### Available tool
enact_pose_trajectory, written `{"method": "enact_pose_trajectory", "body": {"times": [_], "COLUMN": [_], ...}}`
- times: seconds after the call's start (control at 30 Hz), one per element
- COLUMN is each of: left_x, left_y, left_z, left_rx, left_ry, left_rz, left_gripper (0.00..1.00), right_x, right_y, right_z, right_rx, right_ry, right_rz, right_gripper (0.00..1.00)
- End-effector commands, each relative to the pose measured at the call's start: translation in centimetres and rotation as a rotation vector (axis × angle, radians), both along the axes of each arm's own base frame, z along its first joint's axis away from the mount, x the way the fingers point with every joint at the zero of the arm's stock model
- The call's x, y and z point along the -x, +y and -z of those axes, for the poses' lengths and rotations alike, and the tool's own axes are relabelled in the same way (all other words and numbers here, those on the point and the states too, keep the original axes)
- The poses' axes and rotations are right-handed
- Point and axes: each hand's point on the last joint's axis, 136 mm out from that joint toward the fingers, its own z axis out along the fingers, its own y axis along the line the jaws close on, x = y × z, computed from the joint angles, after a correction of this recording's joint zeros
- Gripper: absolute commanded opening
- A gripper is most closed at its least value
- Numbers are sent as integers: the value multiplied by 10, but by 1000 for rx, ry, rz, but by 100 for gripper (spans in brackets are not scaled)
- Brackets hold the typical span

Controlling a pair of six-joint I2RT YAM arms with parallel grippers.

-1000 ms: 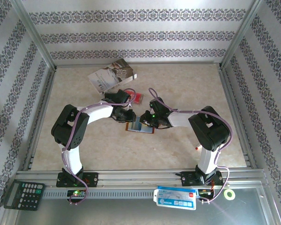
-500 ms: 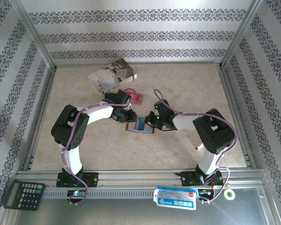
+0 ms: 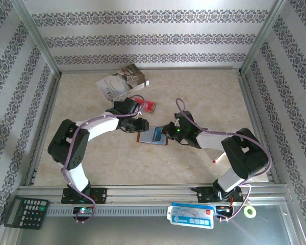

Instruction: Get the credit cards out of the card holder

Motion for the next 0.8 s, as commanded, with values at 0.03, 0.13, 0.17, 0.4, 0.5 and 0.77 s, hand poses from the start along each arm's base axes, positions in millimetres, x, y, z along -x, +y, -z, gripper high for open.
{"method": "enact_pose_trajectory", "body": {"times": [0.03,0.13,0.17,0.4,0.5,0.77], "left_x": [-19,-22,-23,-29,-27,-19], "left_y": [11,25,29,37,31,15], "left_z": [-53,-69,-73,-103,-115,-145], "left_rx": [94,147,171,439,517,621], "left_ry": [-153,-179,-190,-278,-288,-302], "left_rz": [-83,-127,-140,-168,-143,-31], "left_gripper": [55,62,65,83,92,100], "right_x": [-13,-14,-14,-19,-20,-26], "right_y": [-9,-8,-7,19,30,56], "right_z": [-33,-52,-58,-107,-128,-168], "right_rx": [-28,-56,-66,-212,-295,-501], "right_ry": [-135,-195,-209,-309,-351,-401], "right_rz": [49,37,31,-57,-95,-191], "right_gripper": [0,0,0,0,0,0]}}
